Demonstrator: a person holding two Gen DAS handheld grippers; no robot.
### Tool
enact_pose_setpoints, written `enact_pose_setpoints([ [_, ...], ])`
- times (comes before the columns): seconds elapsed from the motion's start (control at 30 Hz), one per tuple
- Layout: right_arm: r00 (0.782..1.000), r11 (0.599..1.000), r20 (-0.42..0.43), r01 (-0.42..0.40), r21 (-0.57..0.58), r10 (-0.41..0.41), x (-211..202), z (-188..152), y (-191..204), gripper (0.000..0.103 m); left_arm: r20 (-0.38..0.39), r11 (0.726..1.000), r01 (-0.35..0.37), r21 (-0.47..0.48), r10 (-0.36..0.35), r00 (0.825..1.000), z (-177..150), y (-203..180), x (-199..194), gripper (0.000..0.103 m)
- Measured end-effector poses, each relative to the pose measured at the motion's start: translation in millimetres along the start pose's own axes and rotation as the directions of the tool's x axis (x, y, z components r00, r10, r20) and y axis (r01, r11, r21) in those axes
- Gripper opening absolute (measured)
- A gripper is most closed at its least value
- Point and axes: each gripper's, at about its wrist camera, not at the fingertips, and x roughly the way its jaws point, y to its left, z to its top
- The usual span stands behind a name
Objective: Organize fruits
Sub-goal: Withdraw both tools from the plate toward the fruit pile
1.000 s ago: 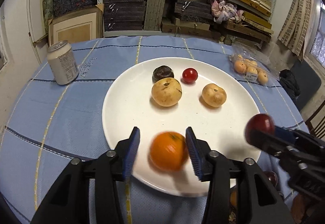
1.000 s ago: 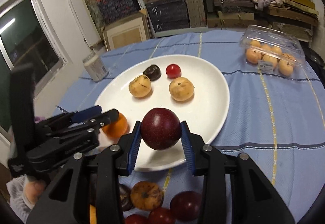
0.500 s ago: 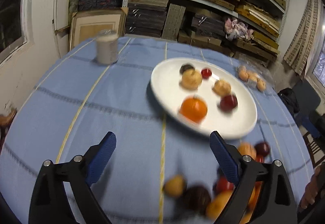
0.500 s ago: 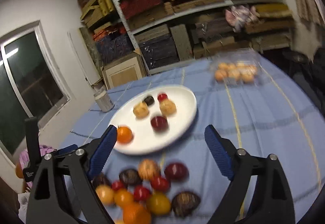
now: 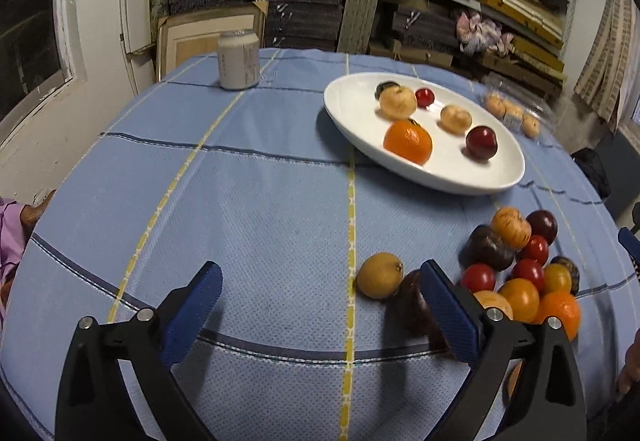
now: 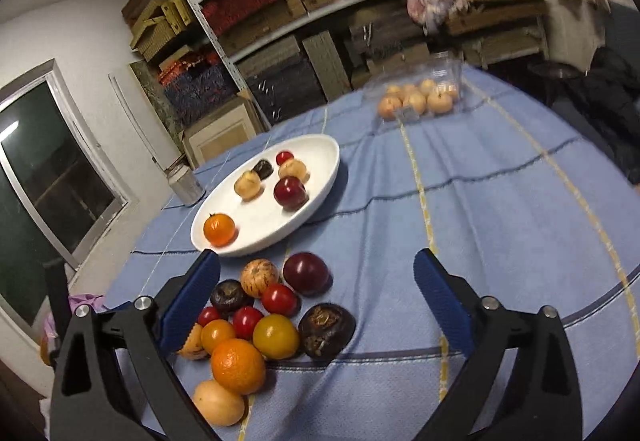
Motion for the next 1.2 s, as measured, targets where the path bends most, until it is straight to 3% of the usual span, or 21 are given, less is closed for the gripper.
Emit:
enact_pose_setpoints([
  [0.17,1.0,1.0,-0.014,-0.004,-0.006,0.004,2,-2,2,0.095,0.01,0.998,-0.02,0.067,0.019,1.0,0,-13,5,0.099],
  [0.3,1.0,1.0,-0.018,0.006,-0.028,-0.007,4,-3,5,0.095,0.022,0.989,-0.079,0.123,0.077,0.997,7,-22,15,0.099],
  [0.53,0.999,0.999,-0.049,0.018,-0.038,-0.02,10,-6,6,0.095,-0.097,0.997,-0.067,0.037,0.07,0.993,13,6,36,0.099],
  [0.67,0.998,0.999,-0.052,0.019,-0.038,-0.021,10,-7,5,0.095,-0.124,0.993,-0.105,0.05,0.111,0.986,5,16,31,0.099],
  [0.83,0.999,0.999,-0.052,0.01,-0.031,-0.012,10,-6,5,0.095,-0.123,0.996,-0.092,0.019,0.093,0.988,0,27,24,0.099],
  [1.03,0.998,0.999,-0.06,0.002,-0.032,-0.004,10,-7,6,0.096,-0.062,0.984,-0.114,0.139,0.123,0.99,-10,6,15,0.099],
  [1.2,0.998,0.999,-0.066,0.0,-0.051,-0.003,11,-9,11,0.095,-0.043,0.987,-0.094,0.13,0.101,0.994,-6,6,14,0.098],
])
